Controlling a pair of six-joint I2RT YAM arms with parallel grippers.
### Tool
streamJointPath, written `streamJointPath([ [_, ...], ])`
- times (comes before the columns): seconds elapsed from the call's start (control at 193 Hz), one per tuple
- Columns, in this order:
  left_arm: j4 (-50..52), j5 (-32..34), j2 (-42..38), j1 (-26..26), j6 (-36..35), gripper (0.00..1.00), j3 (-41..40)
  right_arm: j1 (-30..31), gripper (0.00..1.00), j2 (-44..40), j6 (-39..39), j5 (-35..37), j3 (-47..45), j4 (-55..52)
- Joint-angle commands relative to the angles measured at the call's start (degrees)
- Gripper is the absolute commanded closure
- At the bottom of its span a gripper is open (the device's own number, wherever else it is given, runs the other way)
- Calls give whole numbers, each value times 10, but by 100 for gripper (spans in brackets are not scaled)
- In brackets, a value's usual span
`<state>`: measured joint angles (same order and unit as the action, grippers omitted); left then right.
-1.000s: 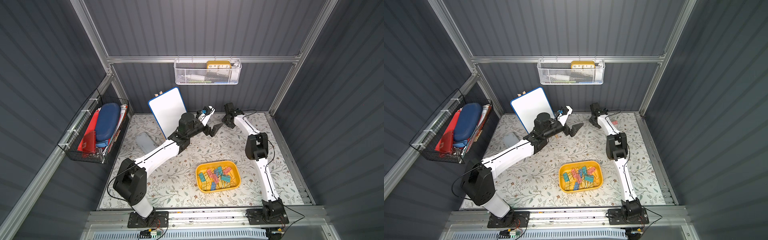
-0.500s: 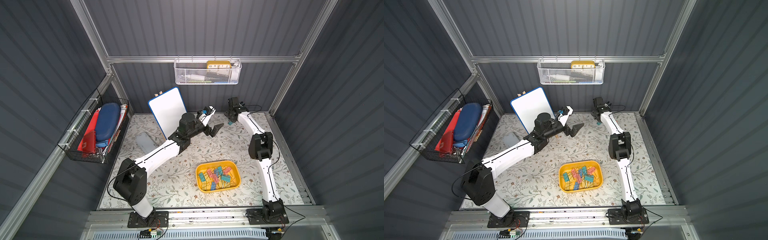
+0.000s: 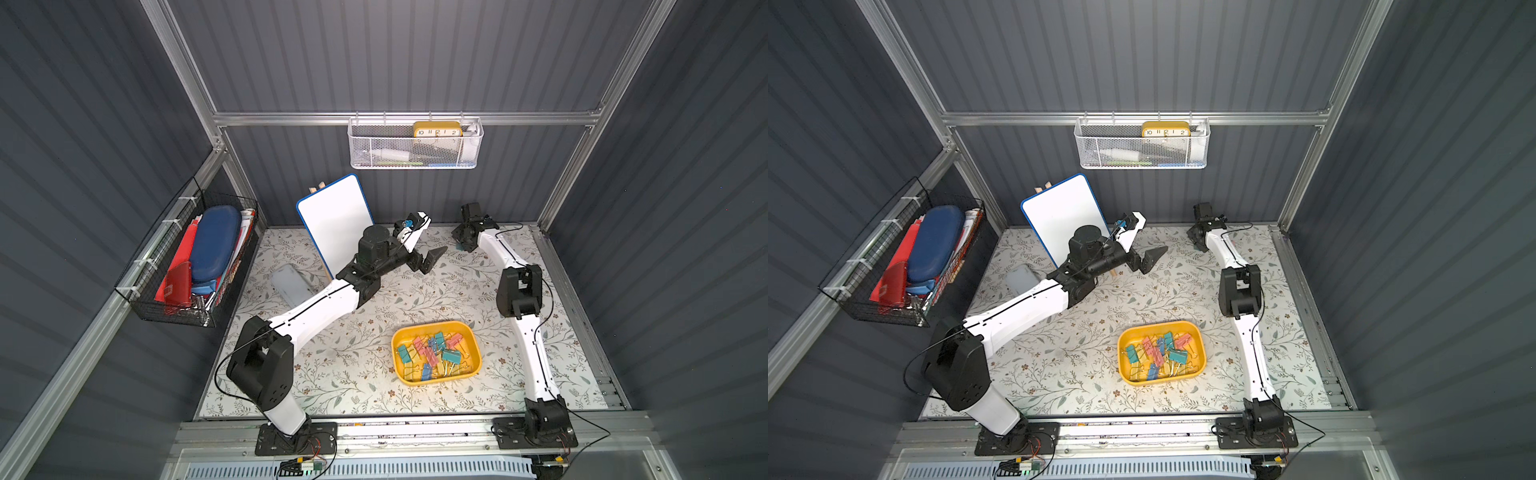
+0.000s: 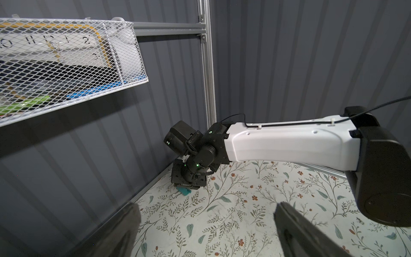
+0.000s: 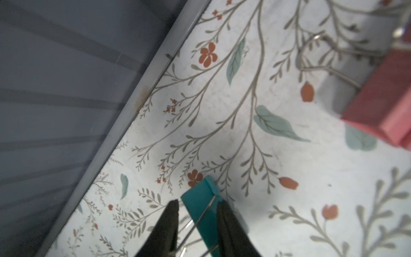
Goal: Put the binder clips in the storage box
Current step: Pick up the binder clip at the center of the board.
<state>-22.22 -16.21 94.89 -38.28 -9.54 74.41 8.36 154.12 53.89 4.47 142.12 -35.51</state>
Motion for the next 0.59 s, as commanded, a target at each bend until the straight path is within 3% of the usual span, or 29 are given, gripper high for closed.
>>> streamJointPath([
  [0.0, -5, 2, 2, -4, -7, 1, -1, 1, 77, 2, -1, -11, 2, -20],
  [0.233, -5, 2, 0, -4, -6, 1, -1, 2, 86, -52, -8, -22, -54, -9],
  [0.372, -7, 2, -3, -5, -5, 1, 0, 3, 100, -105, -18, -37, -108, 0],
  [0.59, -10, 0, -11, -8, -1, 1, 0, 11, 100, -230, -30, -66, -274, 57],
])
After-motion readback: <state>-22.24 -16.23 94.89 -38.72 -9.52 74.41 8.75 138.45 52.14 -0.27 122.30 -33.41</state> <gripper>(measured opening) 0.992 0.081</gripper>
